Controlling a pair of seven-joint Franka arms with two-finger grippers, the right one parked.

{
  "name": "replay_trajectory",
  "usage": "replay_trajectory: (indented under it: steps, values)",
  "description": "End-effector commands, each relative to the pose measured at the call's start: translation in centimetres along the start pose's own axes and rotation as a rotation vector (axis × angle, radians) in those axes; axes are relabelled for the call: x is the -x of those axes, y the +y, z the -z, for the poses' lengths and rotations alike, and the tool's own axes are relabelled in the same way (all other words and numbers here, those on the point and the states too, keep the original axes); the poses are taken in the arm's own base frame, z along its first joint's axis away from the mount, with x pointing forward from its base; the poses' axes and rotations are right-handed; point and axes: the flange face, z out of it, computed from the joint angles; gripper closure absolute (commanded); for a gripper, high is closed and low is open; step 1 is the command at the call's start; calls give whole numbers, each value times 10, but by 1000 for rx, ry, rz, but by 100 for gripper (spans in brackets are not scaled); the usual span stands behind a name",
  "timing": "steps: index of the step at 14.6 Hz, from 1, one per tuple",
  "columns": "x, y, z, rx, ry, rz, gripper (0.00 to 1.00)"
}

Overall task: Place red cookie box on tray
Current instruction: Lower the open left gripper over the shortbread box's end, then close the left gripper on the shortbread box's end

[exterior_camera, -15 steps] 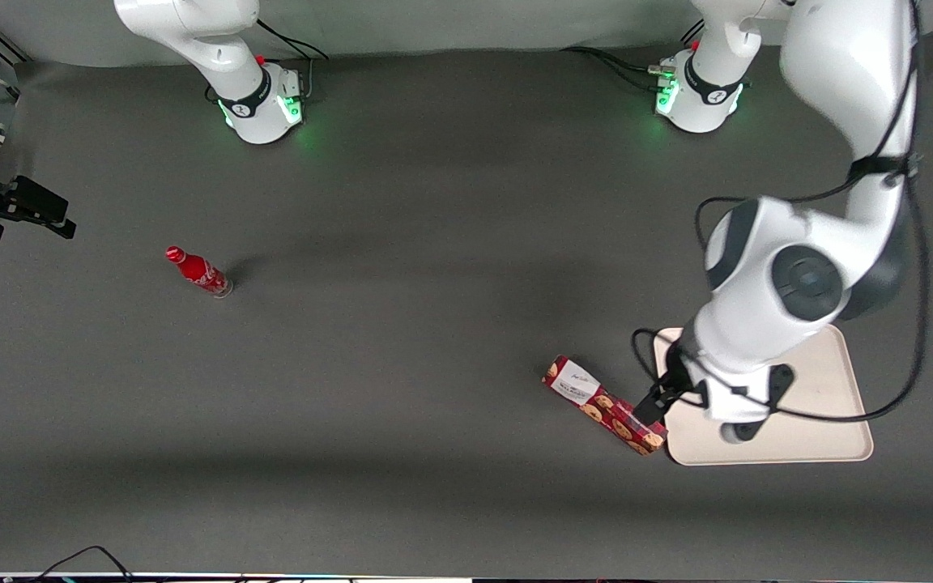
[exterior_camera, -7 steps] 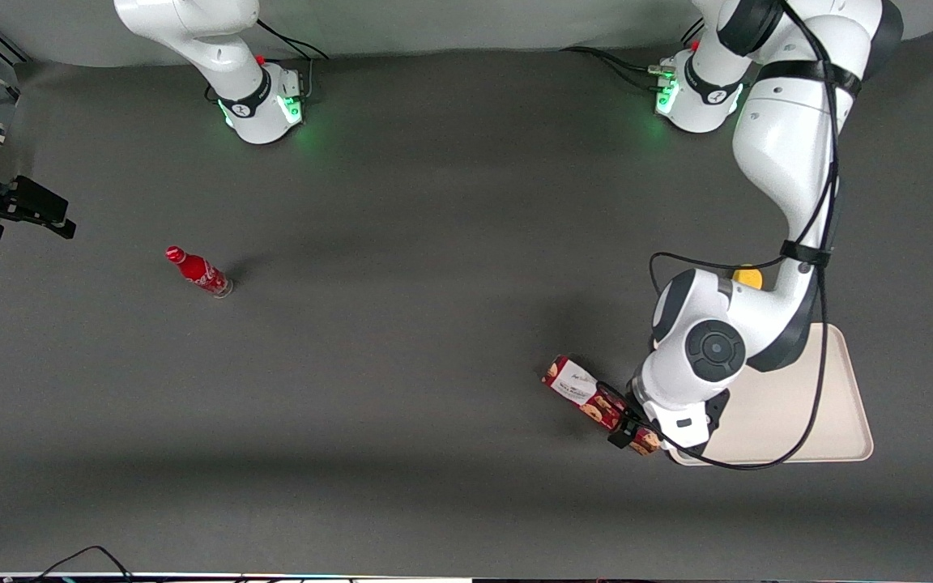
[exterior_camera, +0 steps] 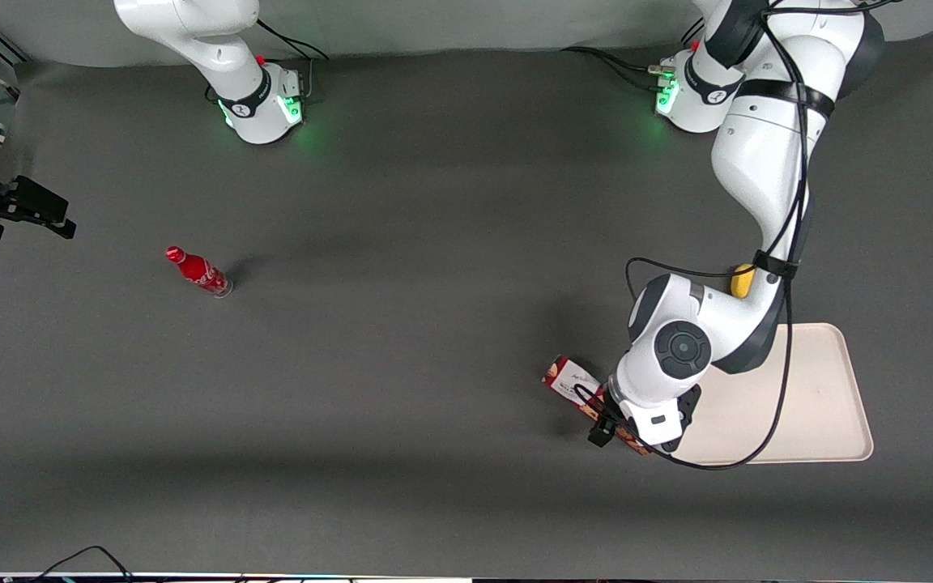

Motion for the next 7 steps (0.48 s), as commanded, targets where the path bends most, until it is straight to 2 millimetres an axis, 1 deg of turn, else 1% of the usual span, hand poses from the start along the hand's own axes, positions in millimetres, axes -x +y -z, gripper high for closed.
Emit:
replay_trajectory:
  steps: [1, 2, 3, 5, 7]
  values:
    - [2, 3, -7, -5, 18, 12, 28]
    - [1, 2, -12, -10, 18, 13, 44]
    - [2, 1, -16, -14, 15, 14, 55]
    - [2, 1, -18, -15, 13, 15, 62]
    - [2, -1, -25, -23, 10, 16, 77]
